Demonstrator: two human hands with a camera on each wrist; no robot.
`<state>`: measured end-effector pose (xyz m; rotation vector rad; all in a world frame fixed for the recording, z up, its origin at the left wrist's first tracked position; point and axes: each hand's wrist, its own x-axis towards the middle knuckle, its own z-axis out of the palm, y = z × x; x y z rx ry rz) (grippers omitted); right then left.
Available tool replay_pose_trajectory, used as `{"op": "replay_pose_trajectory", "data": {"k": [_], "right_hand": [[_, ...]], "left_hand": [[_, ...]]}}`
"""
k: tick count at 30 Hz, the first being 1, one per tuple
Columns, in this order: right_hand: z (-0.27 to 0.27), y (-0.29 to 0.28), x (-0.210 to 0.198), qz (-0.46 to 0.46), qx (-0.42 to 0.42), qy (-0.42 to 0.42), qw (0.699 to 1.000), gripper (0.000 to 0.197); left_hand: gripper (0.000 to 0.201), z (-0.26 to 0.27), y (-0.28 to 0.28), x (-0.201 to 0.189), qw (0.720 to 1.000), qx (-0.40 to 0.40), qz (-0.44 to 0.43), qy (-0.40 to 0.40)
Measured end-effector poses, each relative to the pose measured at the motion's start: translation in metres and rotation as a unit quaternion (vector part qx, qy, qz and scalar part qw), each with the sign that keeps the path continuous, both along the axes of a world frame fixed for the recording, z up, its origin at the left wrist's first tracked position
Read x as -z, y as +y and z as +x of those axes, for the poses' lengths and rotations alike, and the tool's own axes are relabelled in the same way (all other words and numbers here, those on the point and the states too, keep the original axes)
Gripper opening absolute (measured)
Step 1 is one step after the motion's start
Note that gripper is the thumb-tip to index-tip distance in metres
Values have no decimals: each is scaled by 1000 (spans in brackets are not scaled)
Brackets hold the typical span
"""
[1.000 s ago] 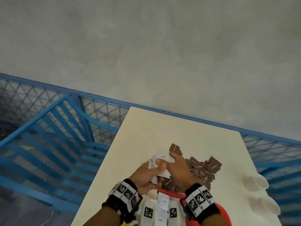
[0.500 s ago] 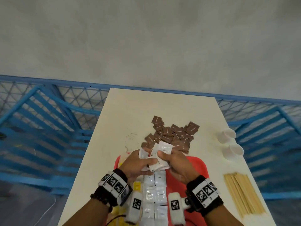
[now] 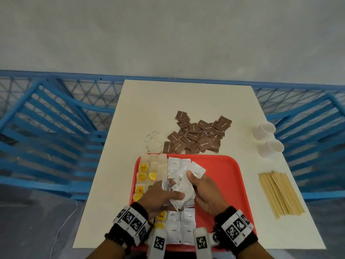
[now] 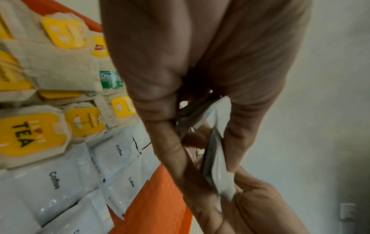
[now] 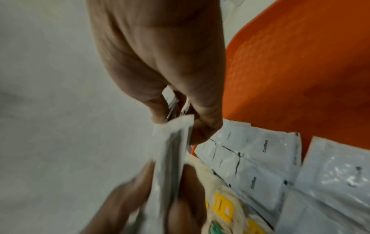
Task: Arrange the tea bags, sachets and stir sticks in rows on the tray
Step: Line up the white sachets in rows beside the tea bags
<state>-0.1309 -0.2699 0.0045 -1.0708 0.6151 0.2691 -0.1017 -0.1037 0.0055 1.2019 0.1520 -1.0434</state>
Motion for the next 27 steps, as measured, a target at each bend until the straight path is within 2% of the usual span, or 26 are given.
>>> {"op": "replay_pose_trajectory", "data": {"k": [2,5,8,10,11,14,16,17,18,20,22,24,27], "right_hand": [[3,-11,0,-18,32,12,999,38],[1,-23,-10,-26,21,4,999,27],[-8,-21,-23,-41,-96,-47,993,27],[-14,-12,-27,-106,-171,-85,976,26],[-15,-7,-26,-138,-182,-97,969,25],[-13,0,-20,-171,-143,-92,970,24],[-13,2,-11,-178,-129,-77,973,38],[-13,3,-9,-182,-130,-69,972,42],[-13,5,-9,-191,-128,-70,971,36],[-18,11,-10,-192,-132,-73,970,19],[-27,14,-6,-180,-152,-68,970,33],[-40,10,2,-192,-191,-50,961,48],[-55,1,11,-223,-250,-20,942,47]], "left_hand": [[55,1,4,1,1000,11,-20,12],[50,4,11,2,999,-29,-15,42],[56,8,13,4,995,-56,-37,73],[52,7,10,2,992,-54,-62,94],[51,6,9,2,989,-55,-83,107],[54,2,9,-1,975,-79,-148,143],[42,0,11,-4,968,-99,-167,157],[35,-1,11,-5,971,-96,-160,149],[32,-2,12,-3,980,-83,-133,126],[48,-5,12,1,996,-58,-43,49],[61,-12,13,4,999,-46,16,3],[59,-21,17,7,999,-36,38,-3],[52,-36,23,8,999,-8,51,3]]}}
